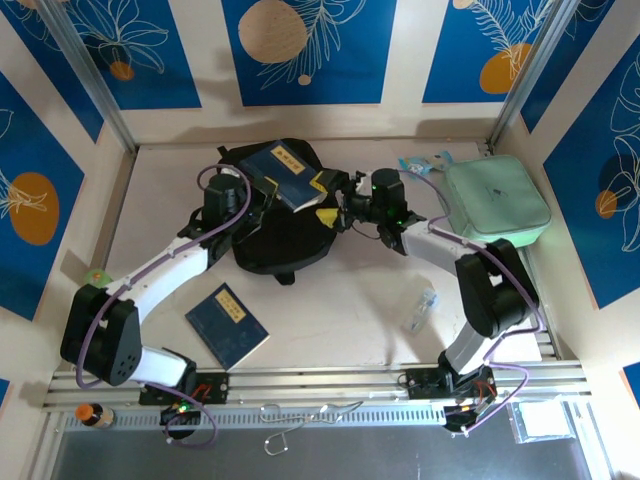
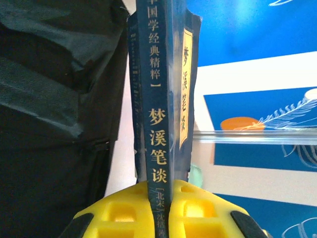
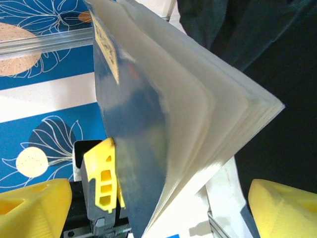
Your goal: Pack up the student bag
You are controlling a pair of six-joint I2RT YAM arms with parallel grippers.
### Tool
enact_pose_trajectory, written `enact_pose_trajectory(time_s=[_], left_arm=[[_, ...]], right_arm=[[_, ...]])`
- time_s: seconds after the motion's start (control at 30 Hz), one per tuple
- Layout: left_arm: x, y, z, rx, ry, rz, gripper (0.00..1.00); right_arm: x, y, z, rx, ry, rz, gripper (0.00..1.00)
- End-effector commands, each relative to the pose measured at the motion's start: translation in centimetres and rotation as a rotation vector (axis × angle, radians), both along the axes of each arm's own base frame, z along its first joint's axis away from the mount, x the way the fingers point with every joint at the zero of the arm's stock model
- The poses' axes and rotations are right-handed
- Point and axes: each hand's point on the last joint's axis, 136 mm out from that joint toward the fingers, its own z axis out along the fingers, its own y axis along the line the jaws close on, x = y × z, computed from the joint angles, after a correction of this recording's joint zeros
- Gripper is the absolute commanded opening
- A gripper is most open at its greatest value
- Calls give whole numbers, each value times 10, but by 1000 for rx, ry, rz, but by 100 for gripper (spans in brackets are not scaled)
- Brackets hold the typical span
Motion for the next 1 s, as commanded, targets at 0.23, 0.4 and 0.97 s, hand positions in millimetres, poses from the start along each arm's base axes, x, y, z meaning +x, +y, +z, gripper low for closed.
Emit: enact_pose_trajectory(time_s=[0.23, 0.4, 0.97], left_arm=[[15, -1, 42, -177, -100, 41, 0], [13, 3, 34, -165, -81, 52, 0], [-39, 4, -80, 466, 53, -323, 73]], right_arm=[[22, 25, 35, 78, -93, -30, 85], [26, 24, 38, 72, -104, -45, 50], [14, -56, 14, -340, -244, -126, 3]])
